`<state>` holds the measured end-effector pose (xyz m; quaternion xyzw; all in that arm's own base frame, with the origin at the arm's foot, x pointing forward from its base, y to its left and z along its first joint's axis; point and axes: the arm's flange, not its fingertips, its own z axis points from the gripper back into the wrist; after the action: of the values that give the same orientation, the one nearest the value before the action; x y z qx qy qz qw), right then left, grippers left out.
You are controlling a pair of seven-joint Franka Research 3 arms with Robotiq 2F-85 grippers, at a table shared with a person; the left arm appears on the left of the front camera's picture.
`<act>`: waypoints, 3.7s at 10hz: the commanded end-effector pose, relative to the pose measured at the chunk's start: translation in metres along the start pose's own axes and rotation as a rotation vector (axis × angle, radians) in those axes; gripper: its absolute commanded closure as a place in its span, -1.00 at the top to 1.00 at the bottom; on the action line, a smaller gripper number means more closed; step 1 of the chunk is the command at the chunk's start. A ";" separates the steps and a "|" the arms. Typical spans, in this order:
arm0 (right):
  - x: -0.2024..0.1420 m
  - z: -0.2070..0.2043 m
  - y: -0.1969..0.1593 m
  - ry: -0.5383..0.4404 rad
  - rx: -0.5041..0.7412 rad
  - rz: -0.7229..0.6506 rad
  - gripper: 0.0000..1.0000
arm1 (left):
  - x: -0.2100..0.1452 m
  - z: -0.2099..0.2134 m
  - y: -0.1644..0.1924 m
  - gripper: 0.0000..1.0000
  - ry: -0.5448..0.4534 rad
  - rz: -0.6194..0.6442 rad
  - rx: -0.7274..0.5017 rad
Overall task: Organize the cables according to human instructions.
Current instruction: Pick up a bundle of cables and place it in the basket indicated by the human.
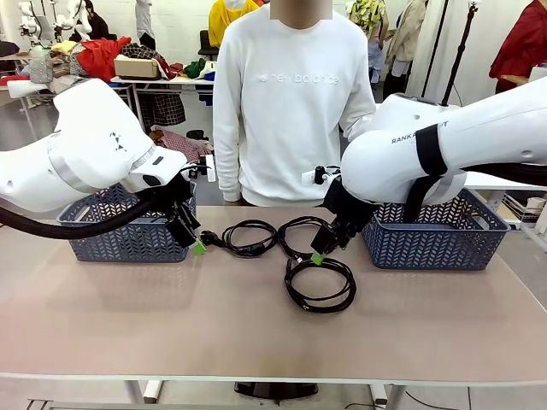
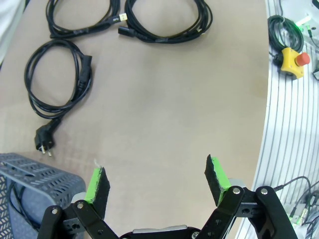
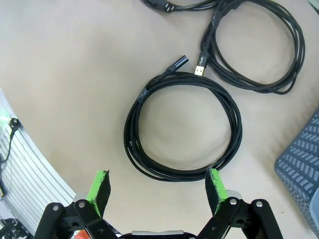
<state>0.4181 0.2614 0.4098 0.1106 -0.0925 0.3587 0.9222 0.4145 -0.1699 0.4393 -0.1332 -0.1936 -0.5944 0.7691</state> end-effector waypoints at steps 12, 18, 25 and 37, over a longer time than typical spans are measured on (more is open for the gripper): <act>0.055 -0.066 0.048 0.101 -0.224 -0.372 1.00 | -0.001 0.001 0.002 1.00 -0.001 0.003 0.003; 0.070 -0.108 0.054 0.131 -0.156 -0.360 1.00 | -0.001 0.001 0.002 1.00 -0.001 0.003 0.003; 0.073 -0.131 0.052 0.178 -0.197 -0.409 1.00 | -0.001 0.001 0.002 1.00 -0.001 0.003 0.003; 0.073 -0.137 0.049 0.181 -0.224 -0.397 -0.05 | -0.001 0.001 0.002 1.00 -0.001 0.003 0.003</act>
<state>0.4481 0.3748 0.3034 0.0132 -0.0116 0.1777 0.9839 0.4147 -0.1699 0.4392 -0.1332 -0.1935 -0.5943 0.7691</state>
